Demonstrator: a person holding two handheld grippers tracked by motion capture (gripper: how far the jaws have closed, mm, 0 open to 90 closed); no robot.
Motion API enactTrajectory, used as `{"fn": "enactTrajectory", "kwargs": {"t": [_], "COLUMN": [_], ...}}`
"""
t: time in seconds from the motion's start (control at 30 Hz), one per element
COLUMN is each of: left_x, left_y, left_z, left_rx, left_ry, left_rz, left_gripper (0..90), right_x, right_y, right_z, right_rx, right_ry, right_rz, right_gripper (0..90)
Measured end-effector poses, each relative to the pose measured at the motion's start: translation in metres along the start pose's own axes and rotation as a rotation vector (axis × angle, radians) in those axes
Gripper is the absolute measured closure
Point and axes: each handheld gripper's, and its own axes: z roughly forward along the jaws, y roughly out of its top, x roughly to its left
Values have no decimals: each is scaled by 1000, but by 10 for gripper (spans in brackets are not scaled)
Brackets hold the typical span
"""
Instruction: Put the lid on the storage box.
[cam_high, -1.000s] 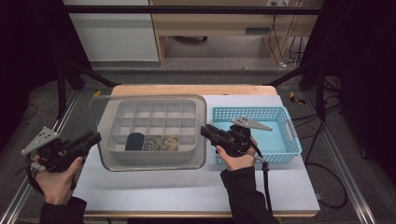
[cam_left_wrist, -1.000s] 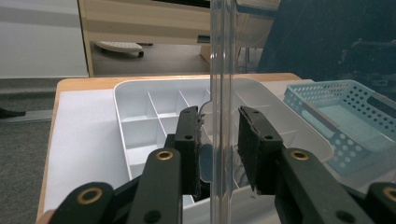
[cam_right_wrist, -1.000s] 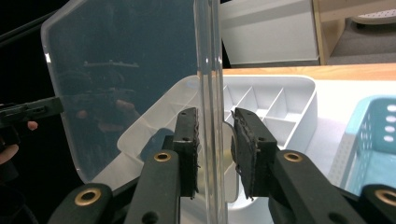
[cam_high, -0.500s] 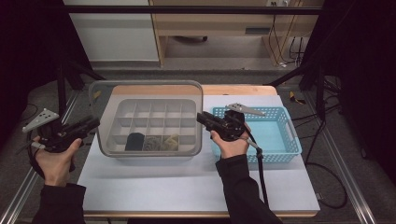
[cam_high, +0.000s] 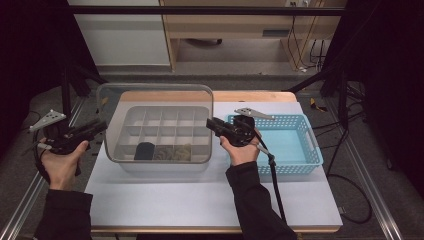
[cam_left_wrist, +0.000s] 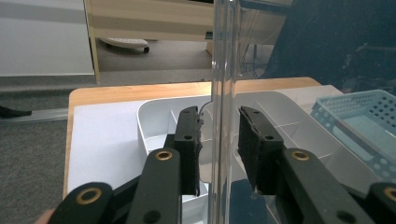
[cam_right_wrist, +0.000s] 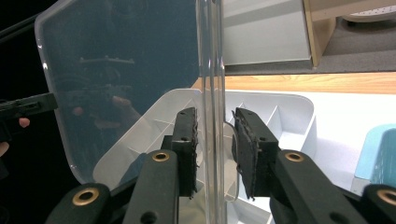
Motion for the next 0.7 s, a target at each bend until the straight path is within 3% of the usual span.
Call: {"fn": "enactTrajectory", "kwargs": {"t": [0.7], "left_x": [9], "left_y": [-4], "left_z": [18], "left_rx": [27], "left_ry": [8], "left_rz": [-26], "left_gripper": [675], "right_x": [-10], "right_y": [-1], "right_z": [16], "right_rx": [16], "right_ry": [-32], "right_rz": [-14], "right_gripper": [691]}}
